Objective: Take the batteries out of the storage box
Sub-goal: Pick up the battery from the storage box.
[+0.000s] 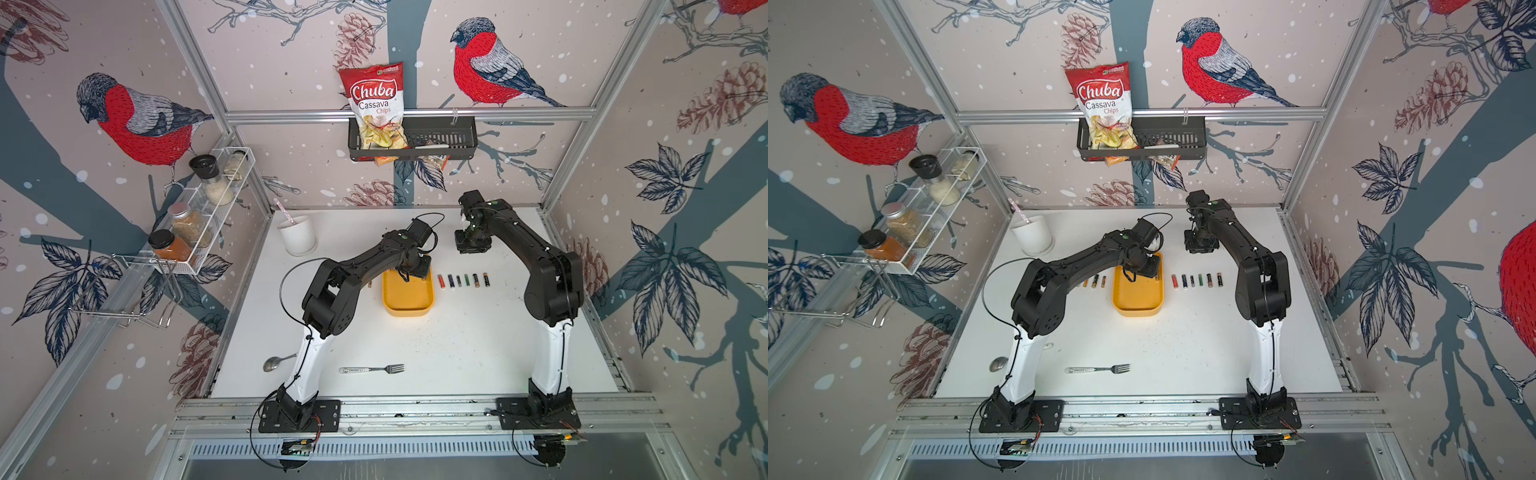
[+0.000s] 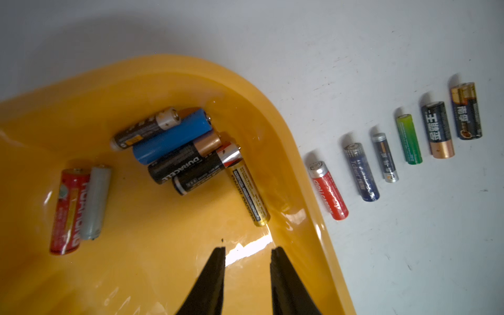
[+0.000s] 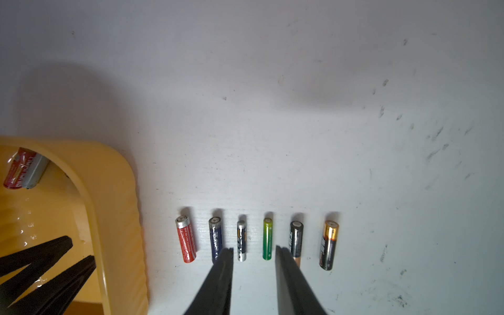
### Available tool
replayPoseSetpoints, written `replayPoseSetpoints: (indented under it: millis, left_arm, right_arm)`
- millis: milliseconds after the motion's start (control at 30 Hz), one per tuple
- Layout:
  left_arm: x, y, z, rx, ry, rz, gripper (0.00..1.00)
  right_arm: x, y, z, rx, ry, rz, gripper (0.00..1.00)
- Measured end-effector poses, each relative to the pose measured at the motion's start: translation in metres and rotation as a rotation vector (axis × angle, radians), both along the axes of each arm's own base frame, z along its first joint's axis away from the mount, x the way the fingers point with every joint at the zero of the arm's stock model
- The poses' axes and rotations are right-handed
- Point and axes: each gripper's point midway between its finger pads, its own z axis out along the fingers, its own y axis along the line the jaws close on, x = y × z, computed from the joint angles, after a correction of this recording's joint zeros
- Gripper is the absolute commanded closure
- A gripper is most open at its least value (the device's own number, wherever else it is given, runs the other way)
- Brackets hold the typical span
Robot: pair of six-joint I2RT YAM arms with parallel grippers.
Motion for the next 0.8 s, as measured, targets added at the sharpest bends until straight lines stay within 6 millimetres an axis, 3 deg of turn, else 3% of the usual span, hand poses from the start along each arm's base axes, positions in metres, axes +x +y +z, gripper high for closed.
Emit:
replayPoseSetpoints:
  millis: [533, 800]
  left_arm:
    - [0.008, -0.007, -0.024, 0.010, 0.021, 0.014, 0.67]
    - [0.017, -0.007, -0.027, 0.032, -0.002, 0.028, 0.67]
  right_arm:
    - [-0.005, 0.001, -0.001, 0.009, 0.009, 0.006, 0.67]
    - [-0.008, 0.001, -0.004, 0.008, 0.019, 0.006, 0.67]
